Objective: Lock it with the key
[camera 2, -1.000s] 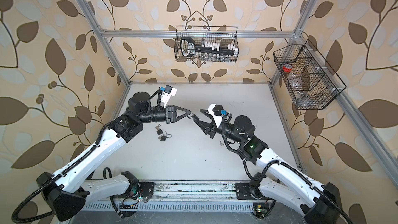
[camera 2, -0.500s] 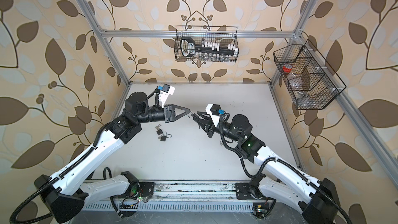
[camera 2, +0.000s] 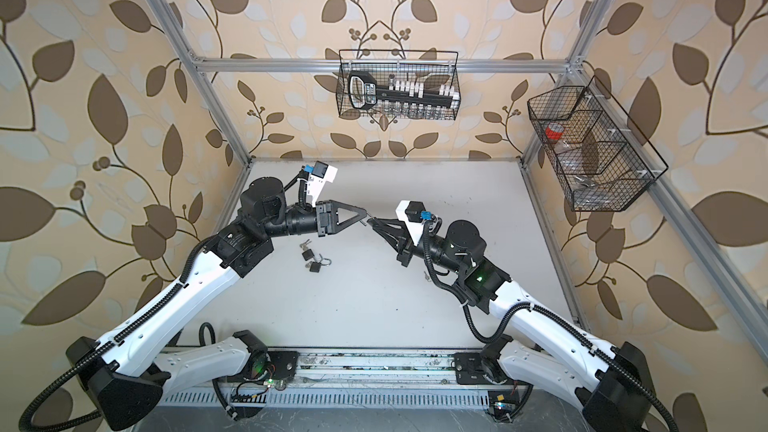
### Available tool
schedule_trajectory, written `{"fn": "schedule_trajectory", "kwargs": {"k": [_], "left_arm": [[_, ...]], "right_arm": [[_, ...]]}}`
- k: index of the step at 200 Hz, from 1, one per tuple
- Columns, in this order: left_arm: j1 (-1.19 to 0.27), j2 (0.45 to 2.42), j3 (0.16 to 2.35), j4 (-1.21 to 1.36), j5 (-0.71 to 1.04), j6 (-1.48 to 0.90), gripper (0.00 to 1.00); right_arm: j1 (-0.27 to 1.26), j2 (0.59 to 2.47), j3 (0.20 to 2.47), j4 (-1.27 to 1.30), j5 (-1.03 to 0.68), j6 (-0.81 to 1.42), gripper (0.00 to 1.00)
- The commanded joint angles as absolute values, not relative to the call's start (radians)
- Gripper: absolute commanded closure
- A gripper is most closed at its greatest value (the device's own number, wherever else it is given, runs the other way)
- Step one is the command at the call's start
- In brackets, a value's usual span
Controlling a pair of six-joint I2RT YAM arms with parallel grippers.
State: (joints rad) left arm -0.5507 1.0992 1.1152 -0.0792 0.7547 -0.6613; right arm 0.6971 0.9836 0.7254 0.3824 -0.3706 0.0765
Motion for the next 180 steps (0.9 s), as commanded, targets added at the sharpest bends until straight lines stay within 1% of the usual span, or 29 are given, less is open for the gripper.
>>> {"fn": "schedule_trajectory", "kwargs": {"k": [1,2,40,58,87,91,132,152,180], "left_arm": [[-0.558,1.056,1.107,0.009,0.755,-0.652,1.00],[-0.558,1.056,1.105,0.010,0.755,-0.652,1.00],[-0.558,1.037,1.087,0.048,0.741,-0.639,1.00],[-0.557,1.046,1.101,0.035,0.747,-0.616,1.00],[-0.558,1.064,1.149,-0.016,0.776,-0.555,1.00],[-0.557,1.066,1.158,-0.029,0.779,-0.544,1.00],[-0.558,1.052,1.200,-0.115,0.798,-0.415,1.00],[-0.557,1.054,1.220,-0.119,0.815,-0.396,1.00],[-0.557,1.063,1.249,-0.127,0.838,-0.380,1.00]], "right_arm": [[0.696,0.961,0.725,0.395,-0.391,0.107,0.99],[0.696,0.958,0.724,0.395,-0.390,0.107,1.00],[0.696,0.925,0.745,0.367,-0.386,0.138,1.00],[0.696,0.935,0.770,0.373,-0.431,0.171,1.00],[0.696,0.991,0.862,0.309,-0.565,0.240,1.00],[0.676,0.995,0.869,0.310,-0.580,0.252,1.00],[0.651,1.023,0.920,0.304,-0.686,0.387,1.00],[0.617,1.027,0.938,0.317,-0.750,0.491,1.00],[0.612,1.002,0.951,0.337,-0.782,0.530,1.00]]}}
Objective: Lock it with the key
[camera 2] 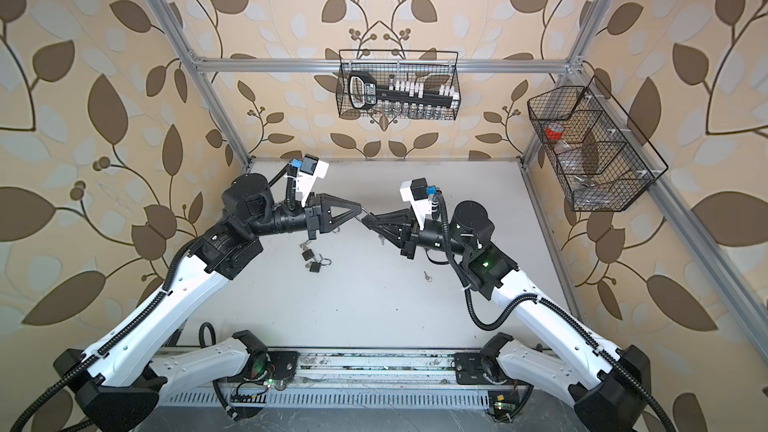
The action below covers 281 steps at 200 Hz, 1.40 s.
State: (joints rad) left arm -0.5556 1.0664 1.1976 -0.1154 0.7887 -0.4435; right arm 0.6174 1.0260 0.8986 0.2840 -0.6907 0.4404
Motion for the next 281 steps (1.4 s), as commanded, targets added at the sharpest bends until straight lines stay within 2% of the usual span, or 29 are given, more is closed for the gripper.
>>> {"fn": "schedule_trajectory", "kwargs": {"k": [1,38,84,200,281], "left_arm": [[-0.557,1.064,1.249,-0.127,0.839,-0.380,1.00],[-0.556,1.086,1.281,-0.116,0.905,-0.387,1.00],[-0.556,1.086,1.277,-0.123,0.922,-0.387,1.00],[-0.569,1.075,1.181,-0.051,0.999,-0.446,1.00],[-0.632,1.068,1.131,-0.048,0.989,-0.444,1.00]], "right_arm": [[0.612,1.001,0.953,0.337,-0.785,0.531,1.00],[0.594,1.035,1.029,0.336,-0.947,0.598,1.00],[0.590,1.073,1.062,0.381,-0.992,0.694,1.00],[0.589,1.069,1.072,0.436,-0.875,0.711,1.00],[0.590,1.098,1.097,0.449,-0.870,0.692,1.00]]}}
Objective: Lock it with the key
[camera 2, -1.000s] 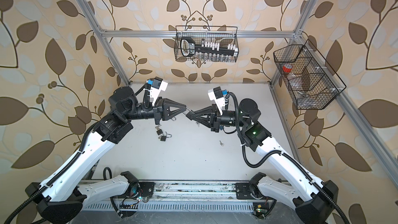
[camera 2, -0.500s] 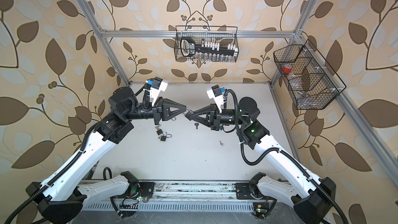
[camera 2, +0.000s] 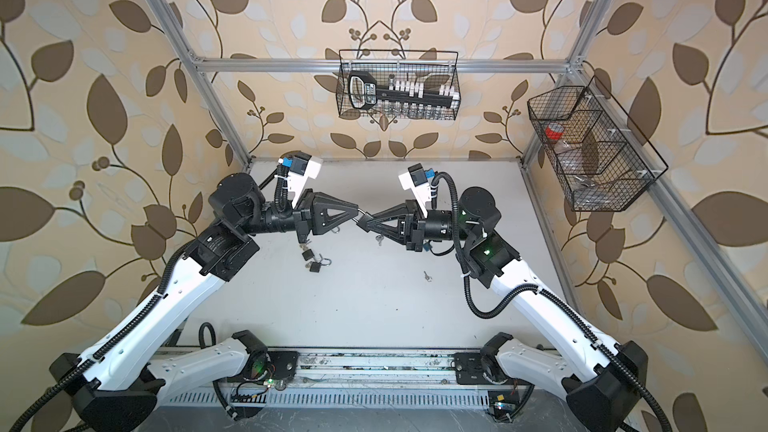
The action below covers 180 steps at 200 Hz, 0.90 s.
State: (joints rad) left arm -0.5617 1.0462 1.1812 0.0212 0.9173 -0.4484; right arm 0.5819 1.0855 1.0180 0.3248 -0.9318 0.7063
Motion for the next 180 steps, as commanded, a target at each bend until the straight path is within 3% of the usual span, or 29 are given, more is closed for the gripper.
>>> {"fn": "schedule_trajectory", "kwargs": {"k": [1,73,115,151,180], "left_arm": [[-0.633,1.069,1.131,-0.048,0.989,-0.445,1.00],[-0.703,1.079,1.085,-0.074,0.962,-0.417,1.00],[-0.702,1.014,1.147,-0.194,0.720,-0.353,1.00],[-0.702,0.983,1.203,-0.212,0.600,-0.364,1.00],[-0.702,0.956,1.193,-0.228,0.501,-0.352,1.00]], "right_arm": [[0.590,1.098,1.097,0.449,-0.870,0.691,1.00],[0.591,1.118,1.135,0.519,-0.860,0.718,1.00],[0.590,1.058,1.080,0.393,-0.831,0.573,1.00],[0.590,0.977,0.988,0.257,-0.792,0.432,0.58],[0.590,0.910,0.913,0.151,-0.628,0.317,0.47]]}}
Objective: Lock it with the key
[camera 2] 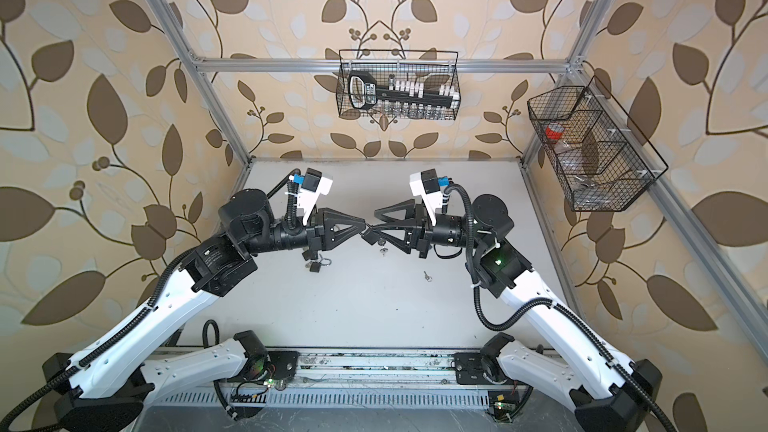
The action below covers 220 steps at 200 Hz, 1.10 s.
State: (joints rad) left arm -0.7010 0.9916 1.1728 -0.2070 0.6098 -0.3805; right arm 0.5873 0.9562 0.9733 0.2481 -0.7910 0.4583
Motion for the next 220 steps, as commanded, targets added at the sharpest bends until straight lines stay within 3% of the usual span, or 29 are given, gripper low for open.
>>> {"fn": "schedule_trajectory", "kwargs": {"k": [1,54,97,125,220], "left_arm": [[-0.702,0.955,1.193,-0.229,0.495,-0.352,1.00],[-0.701,0.956,1.200,-0.286,0.246,-0.409,1.00],[-0.701,0.931,1.170,-0.282,0.104,-0.471,1.00],[-0.701,0.939,1.169,-0.279,0.102,-0.501,1.00],[-0.702,0.936,1.120,-0.181,0.199,-0.542,1.00]], "right_arm": [[0.590,0.908,0.910,0.151,-0.623,0.315,0.47],[0.609,0.814,0.751,0.200,-0.229,0.271,0.33],[0.641,0.784,0.688,0.243,-0.150,0.199,0.30],[0.707,0.824,0.720,0.182,-0.114,0.135,0.31],[0.908,1.013,0.764,0.376,0.055,0.072,0.40]]}}
